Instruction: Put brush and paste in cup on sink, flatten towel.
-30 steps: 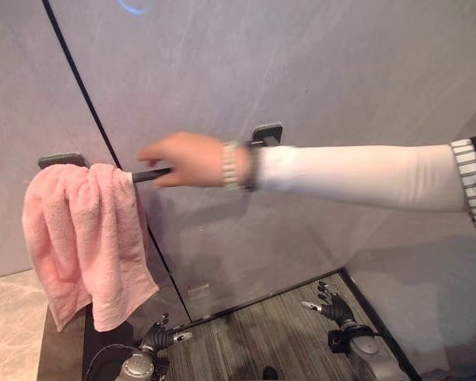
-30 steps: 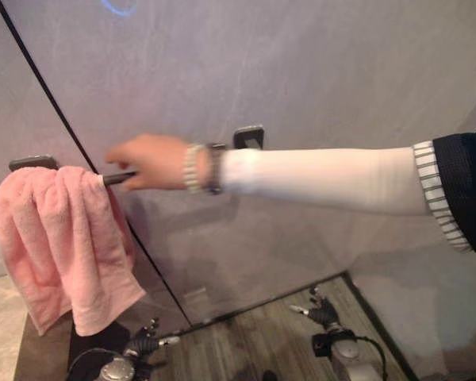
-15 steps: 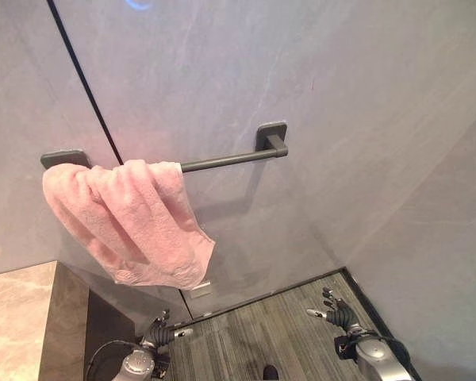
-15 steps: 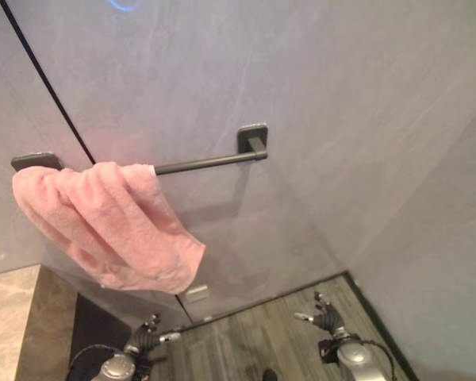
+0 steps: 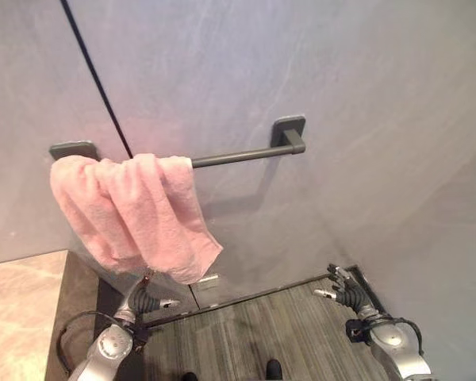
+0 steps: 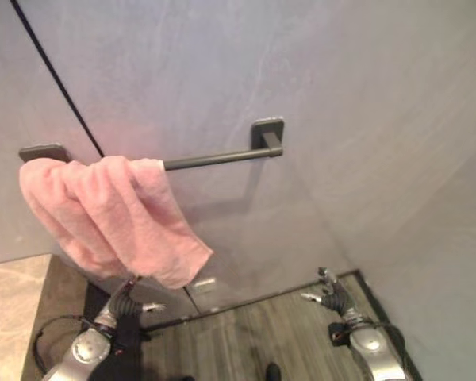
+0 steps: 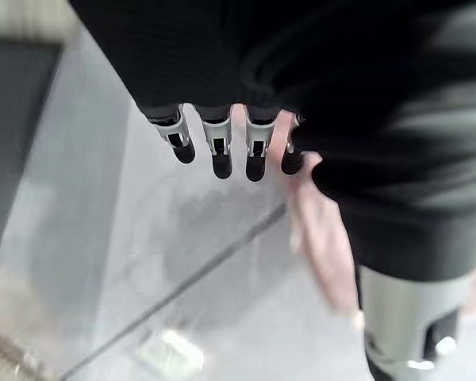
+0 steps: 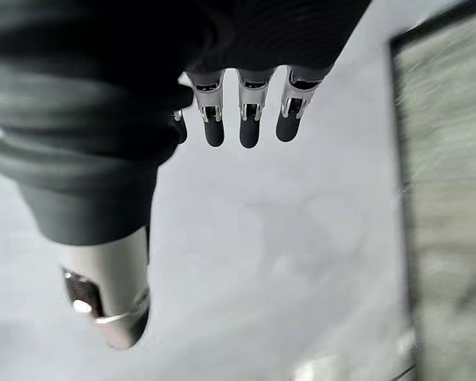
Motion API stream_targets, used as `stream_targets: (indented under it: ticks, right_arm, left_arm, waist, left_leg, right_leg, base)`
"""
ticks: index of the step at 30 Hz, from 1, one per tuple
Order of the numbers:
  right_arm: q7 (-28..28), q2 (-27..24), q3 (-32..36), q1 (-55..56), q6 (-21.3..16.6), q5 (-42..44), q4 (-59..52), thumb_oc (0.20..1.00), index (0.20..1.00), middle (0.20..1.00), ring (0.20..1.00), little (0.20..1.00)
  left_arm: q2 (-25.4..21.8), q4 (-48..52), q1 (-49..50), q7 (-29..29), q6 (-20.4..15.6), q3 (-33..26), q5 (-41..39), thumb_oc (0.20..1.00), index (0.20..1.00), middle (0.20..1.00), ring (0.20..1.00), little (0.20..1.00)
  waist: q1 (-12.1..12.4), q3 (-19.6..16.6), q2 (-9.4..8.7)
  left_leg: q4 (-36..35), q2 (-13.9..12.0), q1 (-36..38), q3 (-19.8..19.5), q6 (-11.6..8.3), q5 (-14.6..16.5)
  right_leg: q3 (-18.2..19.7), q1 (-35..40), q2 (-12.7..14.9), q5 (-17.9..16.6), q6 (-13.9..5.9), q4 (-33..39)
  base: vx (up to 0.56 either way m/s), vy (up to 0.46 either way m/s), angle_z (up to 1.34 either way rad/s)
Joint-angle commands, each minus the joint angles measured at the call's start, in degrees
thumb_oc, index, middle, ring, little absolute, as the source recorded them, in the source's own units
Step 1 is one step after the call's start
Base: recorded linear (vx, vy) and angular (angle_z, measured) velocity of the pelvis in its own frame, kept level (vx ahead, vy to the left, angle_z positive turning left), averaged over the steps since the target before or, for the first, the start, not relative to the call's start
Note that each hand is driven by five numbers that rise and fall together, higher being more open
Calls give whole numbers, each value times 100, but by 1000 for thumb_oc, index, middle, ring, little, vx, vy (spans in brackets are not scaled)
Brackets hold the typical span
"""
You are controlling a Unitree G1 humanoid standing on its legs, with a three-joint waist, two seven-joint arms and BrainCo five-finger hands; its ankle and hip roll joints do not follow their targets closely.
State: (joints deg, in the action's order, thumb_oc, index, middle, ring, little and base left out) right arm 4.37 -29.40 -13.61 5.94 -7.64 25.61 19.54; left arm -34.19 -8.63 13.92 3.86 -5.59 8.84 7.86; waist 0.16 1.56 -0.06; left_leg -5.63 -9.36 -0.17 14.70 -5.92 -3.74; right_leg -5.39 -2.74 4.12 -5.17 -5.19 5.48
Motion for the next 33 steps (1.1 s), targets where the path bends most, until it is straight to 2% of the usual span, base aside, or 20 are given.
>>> stream_targets:
  ticks: [1, 2, 3, 4, 5, 6, 7, 8, 9, 10, 11, 12, 13, 14, 18, 22, 24, 27, 28, 33]
  right_arm:
    - [435, -317, 44, -332, -261, 310, -376, 1000, 1000, 1000, 1000, 1000]
    - [757, -740, -120, -679, -203, 431, -703, 1000, 1000, 1000, 1000, 1000]
    - [762, -737, -132, -688, -201, 438, -703, 1000, 1000, 1000, 1000, 1000]
    - [966, -970, -344, -948, -144, 500, -875, 1000, 1000, 1000, 1000, 1000]
    - [968, -968, -352, -956, -139, 506, -877, 1000, 1000, 1000, 1000, 1000]
    - [1062, -1093, -447, -1059, -106, 536, -981, 1000, 1000, 1000, 1000, 1000]
    - [1222, -1336, -678, -1316, -54, 671, -1195, 1000, 1000, 1000, 1000, 1000]
    - [1223, -1335, -687, -1325, -51, 677, -1196, 1000, 1000, 1000, 1000, 1000]
    - [1289, -1385, -820, -1451, -24, 796, -1263, 1000, 1000, 1000, 1000, 1000]
    - [1341, -1410, -904, -1547, -18, 893, -1303, 1000, 1000, 1000, 1000, 1000]
    - [1479, -1464, -1192, -1805, 39, 1095, -1312, 1000, 1000, 1000, 1000, 1000]
    - [1482, -1456, -1201, -1817, 36, 1100, -1303, 1000, 1000, 1000, 1000, 1000]
    - [1521, -1512, -1292, -1905, 41, 1160, -1293, 1000, 1000, 1000, 1000, 1000]
    - [1637, -1571, -1541, -2108, 49, 1179, -1326, 1000, 1000, 1000, 1000, 1000]
    - [1725, -1567, -1782, -2340, 33, 1198, -1338, 1000, 1000, 1000, 1000, 1000]
    - [1730, -1692, -2055, -2638, 36, 1319, -1551, 1000, 1000, 1000, 1000, 1000]
    - [1726, -1722, -2142, -2706, 52, 1332, -1639, 1000, 1000, 1000, 1000, 1000]
    - [1715, -1588, -2204, -2894, 95, 1334, -1569, 1000, 1000, 1000, 1000, 1000]
    - [1692, -1505, -2229, -3026, 65, 1225, -1581, 1000, 1000, 1000, 1000, 1000]
    - [1496, -1320, -2164, -3147, 42, 1050, -1621, 1000, 1000, 1000, 1000, 1000]
  left_arm:
    - [-488, 312, -41, -500, -307, -154, -119, 1000, 1000, 1000, 1000, 1000]
    - [-1063, 903, 174, -1036, -405, -351, -632, 1000, 1000, 1000, 1000, 1000]
    - [-1073, 938, 208, -1055, -390, -388, -649, 1000, 1000, 1000, 1000, 1000]
    - [-1448, 1233, 316, -1371, -386, -516, -1176, 1000, 1000, 1000, 1000, 1000]
    - [-1457, 1255, 340, -1388, -376, -546, -1198, 1000, 1000, 1000, 1000, 1000]
    - [-1627, 1420, 399, -1566, -353, -621, -1510, 1000, 1000, 1000, 1000, 1000]
    - [-2009, 1710, 477, -1897, -309, -734, -2179, 1000, 1000, 1000, 1000, 1000]
    - [-2016, 1725, 499, -1908, -301, -760, -2197, 1000, 1000, 1000, 1000, 1000]
    - [-2238, 1810, 538, -2074, -273, -781, -2572, 1000, 1000, 1000, 1000, 1000]
    - [-2500, 1941, 643, -2242, -246, -878, -2926, 1000, 1000, 1000, 1000, 1000]
    - [-3071, 2099, 743, -2649, -187, -920, -3525, 1000, 1000, 1000, 1000, 1000]
    - [-3079, 2104, 761, -2657, -186, -944, -3538, 1000, 1000, 1000, 1000, 1000]
    - [-3352, 2260, 778, -2778, -184, -976, -3697, 1000, 1000, 1000, 1000, 1000]
    - [-3835, 2725, 938, -3012, -224, -1231, -3900, 1000, 1000, 1000, 1000, 1000]
    - [-3861, 2887, 1131, -2909, -294, -1635, -4178, 1000, 1000, 1000, 1000, 1000]
    - [-3605, 3067, 1255, -2572, -463, -2322, -5202, 1000, 1000, 1000, 1000, 1000]
    - [-3459, 2869, 1274, -2514, -452, -2357, -5521, 1000, 1000, 1000, 1000, 1000]
    - [-3570, 2700, 1541, -2246, -504, -2841, -4908, 1000, 1000, 1000, 1000, 1000]
    - [-3427, 2535, 1543, -2064, -579, -3044, -4779, 1000, 1000, 1000, 1000, 1000]
    - [-3053, 1973, 1089, -1701, -631, -2850, -4584, 1000, 1000, 1000, 1000, 1000]
  waist:
    - [122, -52, -195]
    - [205, -50, -168]
    - [193, -49, -173]
    - [249, -54, -161]
    - [239, -53, -164]
    - [256, -55, -158]
    - [307, -56, -137]
    - [298, -55, -139]
    - [332, -49, -119]
    - [345, -44, -109]
    - [403, -29, -77]
    - [395, -27, -82]
    - [422, -20, -63]
    - [496, -13, -42]
    - [556, 10, -48]
    - [763, 45, -27]
    - [814, 56, -12]
    - [968, 52, 10]
    - [1015, 32, 0]
    - [1019, 43, -27]
  left_leg:
    - [63, -146, -138, -73, -169, -125]
    - [63, -153, -159, -93, -186, -146]
    - [63, -154, -157, -92, -187, -146]
    - [63, -156, -166, -119, -201, -165]
    - [63, -158, -166, -121, -202, -165]
    - [63, -163, -172, -126, -212, -178]
    - [63, -171, -183, -146, -232, -208]
    - [63, -173, -183, -147, -233, -208]
    - [63, -177, -187, -158, -244, -227]
    - [63, -180, -191, -172, -251, -239]
    - [63, -190, -206, -198, -272, -281]
    - [63, -192, -205, -200, -273, -281]
    - [63, -198, -212, -219, -280, -296]
    - [63, -214, -215, -247, -301, -316]
    - [63, -220, -213, -286, -314, -349]
    - [63, -222, -235, -380, -328, -428]
    - [63, -221, -263, -428, -331, -464]
    - [63, -207, -312, -544, -335, -500]
    - [63, -201, -313, -577, -325, -499]
    - [63, -156, -241, -572, -269, -452]
  right_leg:
    - [-150, -27, 576, -293, -456, -48]
    - [-185, -15, 582, -292, -458, -48]
    - [-184, -13, 581, -292, -457, -48]
    - [-204, -4, 579, -293, -452, -48]
    - [-206, -3, 577, -293, -451, -48]
    - [-218, 1, 571, -294, -446, -48]
    - [-242, 11, 564, -290, -434, -48]
    - [-243, 12, 562, -290, -433, -48]
    - [-257, 19, 557, -291, -430, -48]
    - [-267, 25, 546, -290, -427, -48]
    - [-293, 41, 524, -289, -419, -50]
    - [-295, 43, 522, -288, -418, -50]
    - [-309, 44, 514, -286, -418, -56]
    - [-352, 66, 498, -265, -413, -68]
    - [-407, 107, 490, -249, -402, -70]
    - [-567, 190, 473, -209, -386, -53]
    - [-610, 214, 464, -200, -371, -50]
    - [-717, 255, 452, -159, -350, -49]
    - [-748, 289, 445, -125, -336, -54]
    - [-765, 346, 465, -85, -314, -74]
  base:
    - [-13, -12, 4]
    - [-9, -11, 5]
    - [0, 0, 0]
    - [-1, -14, 3]
    - [0, 0, 0]
    - [-11, -27, 8]
    - [-11, -28, 11]
    - [-22, -28, 20]
    - [-15, -19, 22]
    - [-28, -46, 18]
    - [-17, -38, 8]
    - [-16, -40, 4]
    - [-5, -42, 7]
    - [-5, -42, 11]
    - [-5, -37, 11]
    - [-12, -49, 6]
    - [-15, -44, 19]
    - [5, -42, 29]
    - [28, -28, 25]
    - [26, -7, 16]
